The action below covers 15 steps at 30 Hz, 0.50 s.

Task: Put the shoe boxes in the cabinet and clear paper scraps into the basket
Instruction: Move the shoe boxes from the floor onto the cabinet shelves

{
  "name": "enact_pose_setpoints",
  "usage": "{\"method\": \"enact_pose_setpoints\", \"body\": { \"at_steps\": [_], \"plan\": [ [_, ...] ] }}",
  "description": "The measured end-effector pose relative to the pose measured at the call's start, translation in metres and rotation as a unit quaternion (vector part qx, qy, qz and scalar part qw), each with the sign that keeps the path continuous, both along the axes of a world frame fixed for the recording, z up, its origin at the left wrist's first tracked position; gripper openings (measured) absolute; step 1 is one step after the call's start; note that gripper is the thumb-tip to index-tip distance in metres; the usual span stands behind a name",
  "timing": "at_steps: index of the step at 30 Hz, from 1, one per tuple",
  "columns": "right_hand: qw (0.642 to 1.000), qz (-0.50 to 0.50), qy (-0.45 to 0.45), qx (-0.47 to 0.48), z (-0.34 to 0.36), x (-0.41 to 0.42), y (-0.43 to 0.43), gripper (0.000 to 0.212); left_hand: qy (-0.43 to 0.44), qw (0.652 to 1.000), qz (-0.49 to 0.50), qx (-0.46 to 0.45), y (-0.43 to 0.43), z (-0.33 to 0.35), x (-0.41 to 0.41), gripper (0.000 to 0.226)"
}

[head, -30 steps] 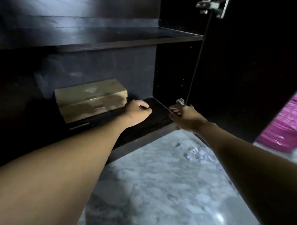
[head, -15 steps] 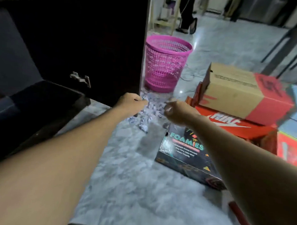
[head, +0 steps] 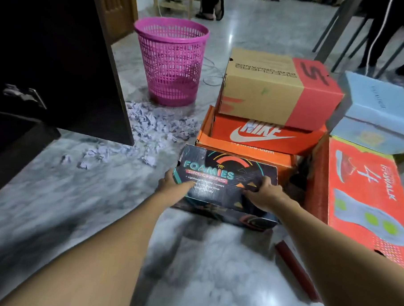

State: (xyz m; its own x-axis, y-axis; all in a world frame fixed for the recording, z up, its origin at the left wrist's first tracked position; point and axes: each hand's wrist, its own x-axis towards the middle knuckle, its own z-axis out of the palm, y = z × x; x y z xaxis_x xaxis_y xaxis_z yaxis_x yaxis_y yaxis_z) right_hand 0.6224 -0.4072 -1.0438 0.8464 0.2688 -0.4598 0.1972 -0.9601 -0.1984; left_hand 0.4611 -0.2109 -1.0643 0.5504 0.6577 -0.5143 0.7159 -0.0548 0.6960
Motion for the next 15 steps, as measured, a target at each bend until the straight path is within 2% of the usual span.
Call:
{"method": "enact_pose_setpoints", "body": {
  "at_steps": [2, 4, 6, 8, 11, 15],
  "plan": [
    [0.999, -0.024, 0.019, 0.045, -0.010, 0.000, -0.001, 0.096, -0.029, 0.999, 0.042, 0.008, -0.003, -0.011, -0.005, 0.076],
    [0.994, -0.045, 0.008, 0.096, -0.013, -0.001, -0.002, 0.102, -0.019, 0.993, 0.090, 0.072, -0.001, -0.020, -0.014, 0.066],
    [0.986, -0.055, -0.006, 0.158, -0.019, -0.005, -0.006, 0.101, -0.005, 0.984, 0.136, 0.114, 0.003, -0.026, -0.027, 0.058],
    [0.973, -0.076, -0.007, 0.216, -0.029, -0.010, -0.008, 0.099, -0.010, 0.982, 0.153, 0.113, 0.008, -0.029, -0.037, 0.039],
    [0.965, -0.099, 0.036, 0.240, -0.042, -0.017, -0.004, 0.097, -0.015, 0.985, 0.146, 0.090, 0.012, -0.034, -0.043, 0.028],
    [0.965, -0.066, 0.003, 0.254, -0.034, -0.023, 0.011, 0.093, -0.033, 0.979, 0.175, 0.101, 0.023, -0.023, -0.054, 0.027]
  ]
}}
